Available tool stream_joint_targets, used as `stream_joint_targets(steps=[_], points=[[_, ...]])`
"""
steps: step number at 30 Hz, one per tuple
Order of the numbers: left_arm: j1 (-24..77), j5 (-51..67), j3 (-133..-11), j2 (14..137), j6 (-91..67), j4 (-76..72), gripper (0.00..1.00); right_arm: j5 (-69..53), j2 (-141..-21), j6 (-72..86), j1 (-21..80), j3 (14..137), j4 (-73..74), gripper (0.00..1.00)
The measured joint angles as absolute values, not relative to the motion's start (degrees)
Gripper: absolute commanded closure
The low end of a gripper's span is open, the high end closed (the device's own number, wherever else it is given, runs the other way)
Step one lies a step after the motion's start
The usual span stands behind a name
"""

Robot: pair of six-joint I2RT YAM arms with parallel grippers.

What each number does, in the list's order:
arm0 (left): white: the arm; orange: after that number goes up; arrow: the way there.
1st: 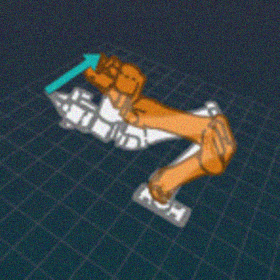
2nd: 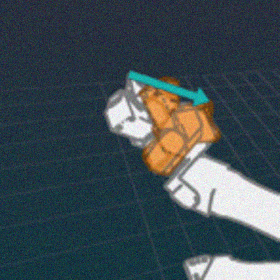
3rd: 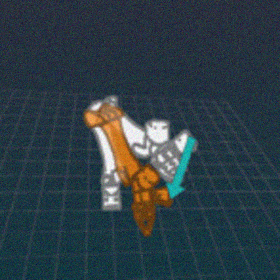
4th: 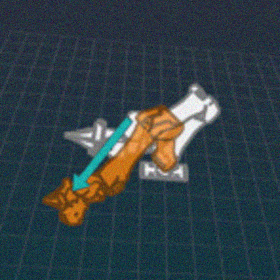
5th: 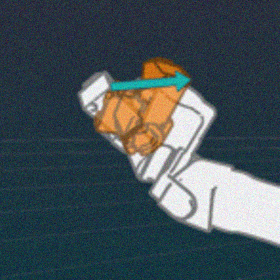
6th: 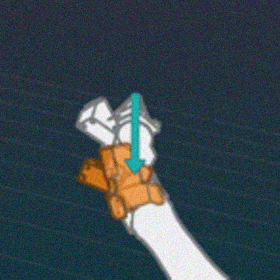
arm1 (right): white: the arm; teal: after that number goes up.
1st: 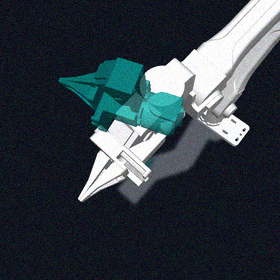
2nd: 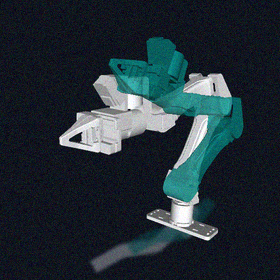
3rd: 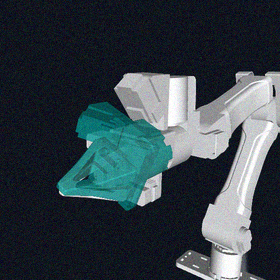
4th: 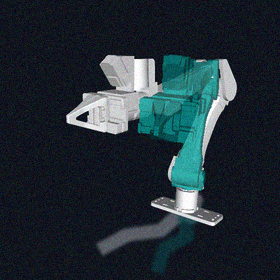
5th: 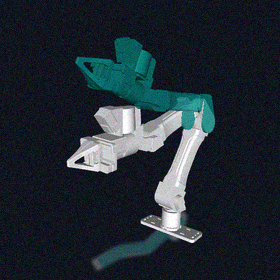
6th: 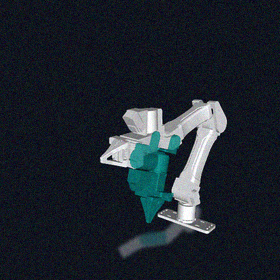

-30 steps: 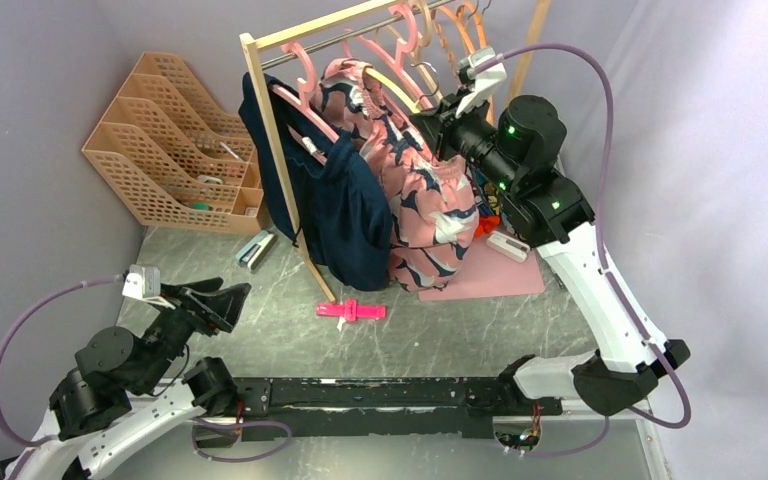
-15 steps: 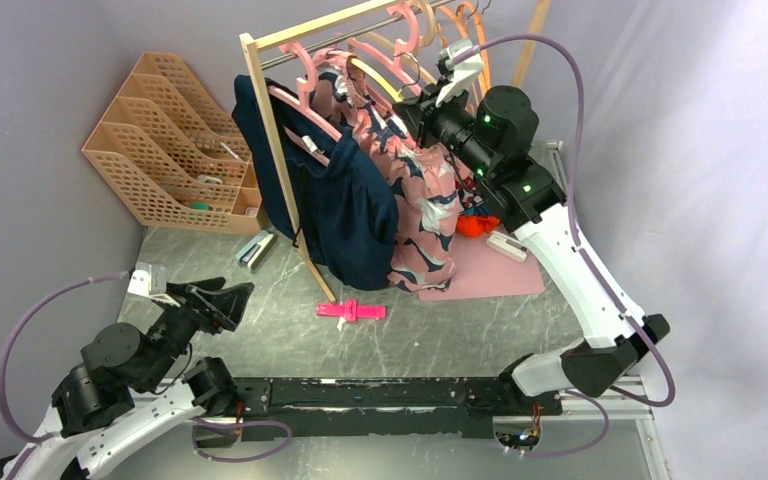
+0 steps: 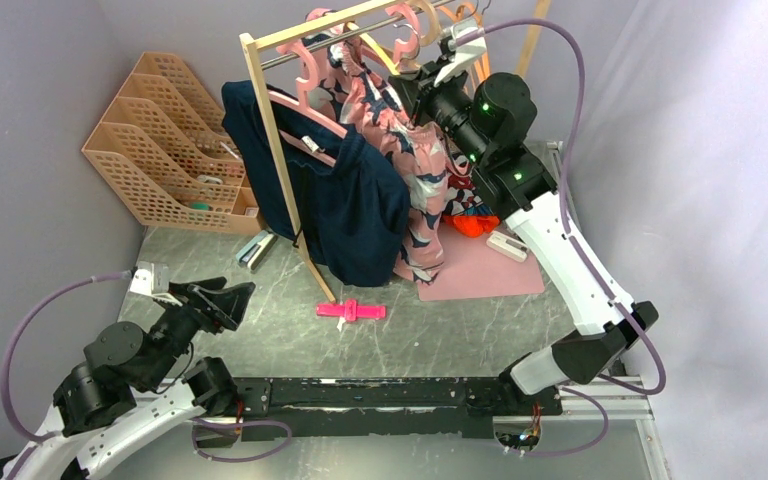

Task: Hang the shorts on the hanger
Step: Place the hanger at the clothesline.

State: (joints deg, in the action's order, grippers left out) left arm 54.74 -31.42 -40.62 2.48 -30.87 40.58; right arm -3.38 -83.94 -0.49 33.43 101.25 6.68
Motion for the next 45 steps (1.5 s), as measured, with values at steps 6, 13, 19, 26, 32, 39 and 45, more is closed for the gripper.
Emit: stream_joint_targets(steps=[6, 13, 19, 26, 32, 39, 45], points=[[54.5, -31.4, -40.6, 2.5, -30.9, 40.6, 0.22, -3.4, -86.5, -0.5, 33.4, 104.6, 6.2, 1.00], [54.4, -31.4, -40.5, 2.5, -30.9, 40.6, 0.22, -3.3, -89.9, -0.5, 33.4, 107.3, 6.2, 1.00], [54.4, -31.4, -40.5, 2.5, -30.9, 40.6, 0.22, -3.2, -91.9, -0.5, 33.4, 107.8, 5.5, 1.00], [54.2, -31.3, -40.5, 1.8, -30.9, 40.6, 0.22, -3.2, -93.8, -0.4, 33.4, 109.6, 5.1, 1.00], [54.2, -31.3, -40.5, 1.5, -30.9, 40.6, 0.22, -3.4, -97.3, 0.0, 33.5, 113.6, 5.8, 1.00], [54.2, -31.3, -40.5, 1.6, -30.9, 40.6, 0.22, -2.6, -100.1, -0.3, 34.4, 116.2, 8.4, 1.00], [54.2, -31.3, -40.5, 2.2, -30.9, 40.6, 0.22, -1.9, -100.4, -0.6, 35.3, 116.7, 10.0, 1.00]])
